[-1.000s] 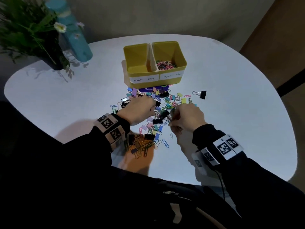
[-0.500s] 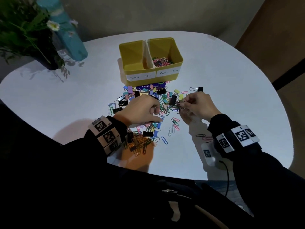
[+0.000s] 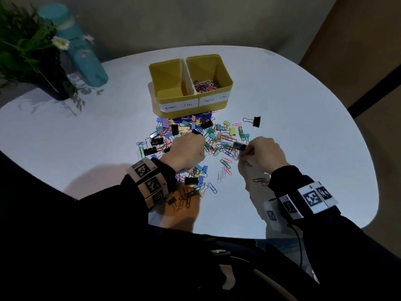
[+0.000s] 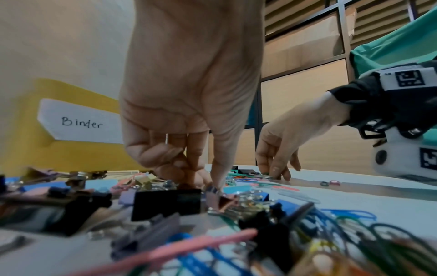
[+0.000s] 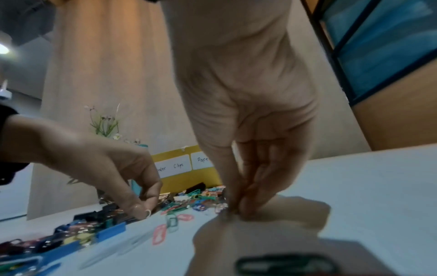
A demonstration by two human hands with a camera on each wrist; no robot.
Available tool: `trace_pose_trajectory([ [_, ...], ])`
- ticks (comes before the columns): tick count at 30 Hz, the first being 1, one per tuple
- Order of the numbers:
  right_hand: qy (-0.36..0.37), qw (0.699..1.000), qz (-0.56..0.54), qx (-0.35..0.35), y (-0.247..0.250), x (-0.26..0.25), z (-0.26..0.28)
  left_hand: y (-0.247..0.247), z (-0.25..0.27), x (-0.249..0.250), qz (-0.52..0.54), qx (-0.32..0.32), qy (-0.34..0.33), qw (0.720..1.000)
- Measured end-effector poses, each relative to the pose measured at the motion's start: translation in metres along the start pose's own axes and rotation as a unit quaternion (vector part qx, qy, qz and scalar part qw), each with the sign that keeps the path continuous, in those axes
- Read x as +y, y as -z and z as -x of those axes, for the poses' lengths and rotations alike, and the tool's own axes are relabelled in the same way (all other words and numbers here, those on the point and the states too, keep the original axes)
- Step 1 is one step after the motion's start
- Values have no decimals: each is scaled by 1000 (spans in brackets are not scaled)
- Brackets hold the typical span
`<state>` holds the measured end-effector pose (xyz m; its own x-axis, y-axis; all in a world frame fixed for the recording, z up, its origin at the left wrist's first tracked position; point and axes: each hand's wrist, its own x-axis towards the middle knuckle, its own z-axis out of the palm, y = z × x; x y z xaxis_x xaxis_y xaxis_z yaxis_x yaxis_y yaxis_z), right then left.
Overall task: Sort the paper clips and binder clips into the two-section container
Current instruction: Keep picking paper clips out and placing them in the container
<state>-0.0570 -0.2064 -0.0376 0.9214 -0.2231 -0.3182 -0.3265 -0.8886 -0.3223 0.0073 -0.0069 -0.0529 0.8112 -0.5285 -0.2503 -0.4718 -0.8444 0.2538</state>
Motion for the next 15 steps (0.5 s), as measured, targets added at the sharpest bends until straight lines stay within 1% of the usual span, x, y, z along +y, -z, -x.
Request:
trace_pose_trajectory([
  [2, 42, 998, -23, -47, -4, -8, 4, 2, 1, -4, 31, -3, -8, 999],
  [3, 62, 996, -19, -54, -5, -11, 6, 4, 1, -5, 50, 8, -9, 999],
  [6, 102, 995, -9, -9, -5, -16, 11, 8, 1, -9, 89, 66, -17, 994],
  [7, 116, 993, 3, 7, -5, -17, 12, 10, 2, -9, 102, 71, -22, 992],
  [8, 133, 991, 27, 15, -5, -19, 14, 13, 4, -8, 114, 64, -31, 991],
  [10, 156, 982, 107, -1, -7, -20, 17, 16, 7, -4, 113, 29, -57, 992],
  [12, 181, 970, 158, -29, -12, -20, 18, 17, 13, 2, 72, -1, -78, 994],
  [14, 206, 965, 156, -49, -13, -18, 19, 16, 18, 7, 32, -5, -94, 995],
  [15, 212, 965, 145, -48, -13, -16, 18, 15, 19, 8, 12, -5, -99, 995],
])
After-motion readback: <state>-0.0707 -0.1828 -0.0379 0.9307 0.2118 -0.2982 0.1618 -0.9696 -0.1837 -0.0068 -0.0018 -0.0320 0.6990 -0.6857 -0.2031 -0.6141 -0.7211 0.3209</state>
